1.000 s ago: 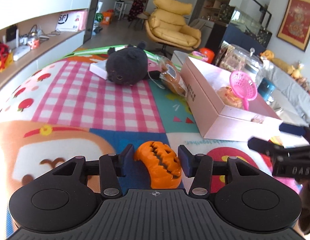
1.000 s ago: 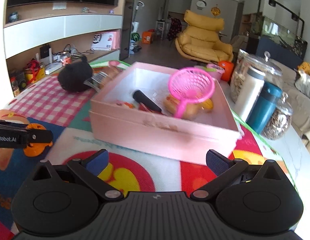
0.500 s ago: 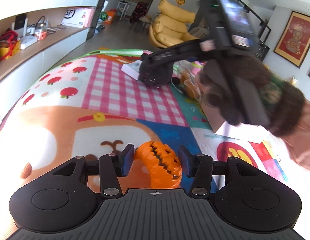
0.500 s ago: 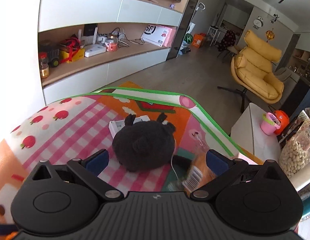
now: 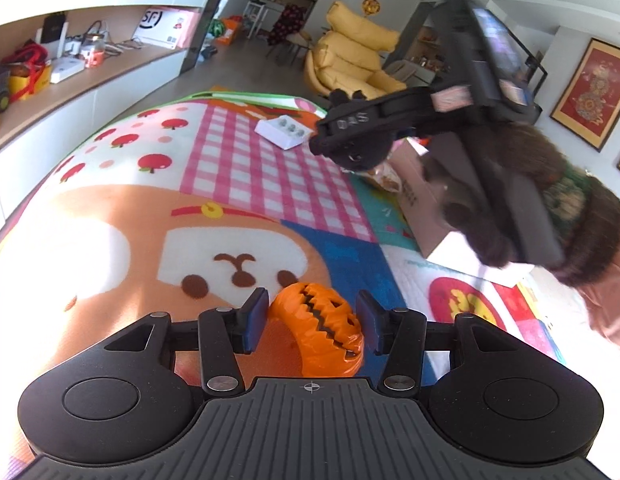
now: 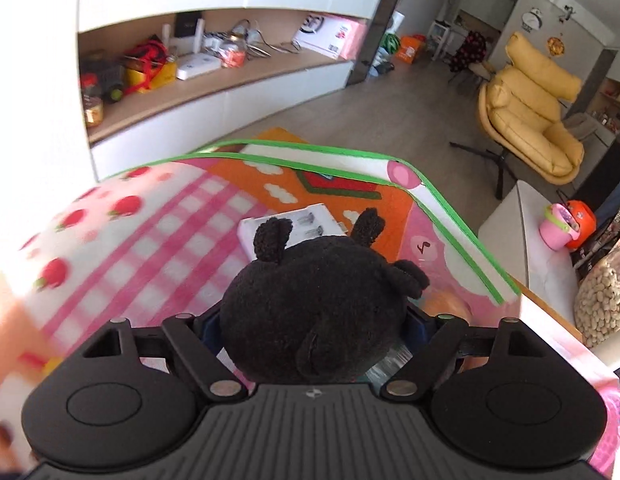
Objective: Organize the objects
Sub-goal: 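Grasp the black plush toy with the right gripper while left gripper holds pumpkin, then drop pumpkin into pink box with left gripper while right gripper carries plush toy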
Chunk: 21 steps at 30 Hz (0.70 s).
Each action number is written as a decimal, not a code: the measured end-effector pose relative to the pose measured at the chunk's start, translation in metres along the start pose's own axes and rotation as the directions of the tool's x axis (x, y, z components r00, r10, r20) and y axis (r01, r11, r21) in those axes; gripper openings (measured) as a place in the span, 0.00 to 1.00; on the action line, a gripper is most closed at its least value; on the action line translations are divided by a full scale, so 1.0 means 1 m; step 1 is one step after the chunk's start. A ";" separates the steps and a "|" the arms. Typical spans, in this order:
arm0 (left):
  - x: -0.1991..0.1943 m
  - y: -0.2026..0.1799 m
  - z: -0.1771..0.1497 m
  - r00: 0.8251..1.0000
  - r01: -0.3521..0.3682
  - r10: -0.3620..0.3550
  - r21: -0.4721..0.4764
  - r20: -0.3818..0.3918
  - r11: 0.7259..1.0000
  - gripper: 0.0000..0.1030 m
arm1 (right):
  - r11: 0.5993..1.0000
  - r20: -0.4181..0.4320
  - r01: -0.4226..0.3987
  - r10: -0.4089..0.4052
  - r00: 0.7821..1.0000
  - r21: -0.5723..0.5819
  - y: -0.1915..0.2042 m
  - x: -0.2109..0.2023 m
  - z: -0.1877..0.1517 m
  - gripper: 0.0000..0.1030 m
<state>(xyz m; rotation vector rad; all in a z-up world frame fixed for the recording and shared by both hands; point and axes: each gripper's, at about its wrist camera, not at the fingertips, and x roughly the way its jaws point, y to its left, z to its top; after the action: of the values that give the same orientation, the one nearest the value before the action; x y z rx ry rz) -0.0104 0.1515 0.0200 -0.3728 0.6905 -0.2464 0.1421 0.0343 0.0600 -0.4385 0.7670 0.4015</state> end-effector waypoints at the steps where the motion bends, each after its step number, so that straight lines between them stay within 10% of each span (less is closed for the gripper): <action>1: 0.000 -0.003 -0.001 1.000 0.004 -0.004 0.004 0.001 1.000 0.51 | 1.000 0.008 -0.019 0.019 1.000 0.002 0.000 -0.014 -0.007 0.80; 21: 0.010 -0.100 0.008 0.995 0.076 -0.066 0.147 -0.070 0.986 0.51 | 0.976 0.066 0.047 -0.062 0.996 0.211 -0.074 -0.186 -0.195 0.80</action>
<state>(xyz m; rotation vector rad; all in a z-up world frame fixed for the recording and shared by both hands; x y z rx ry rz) -0.0071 0.0593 0.0616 -0.2473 0.7181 -0.3773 -0.0546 -0.1626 0.0890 -0.2451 0.7167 0.2801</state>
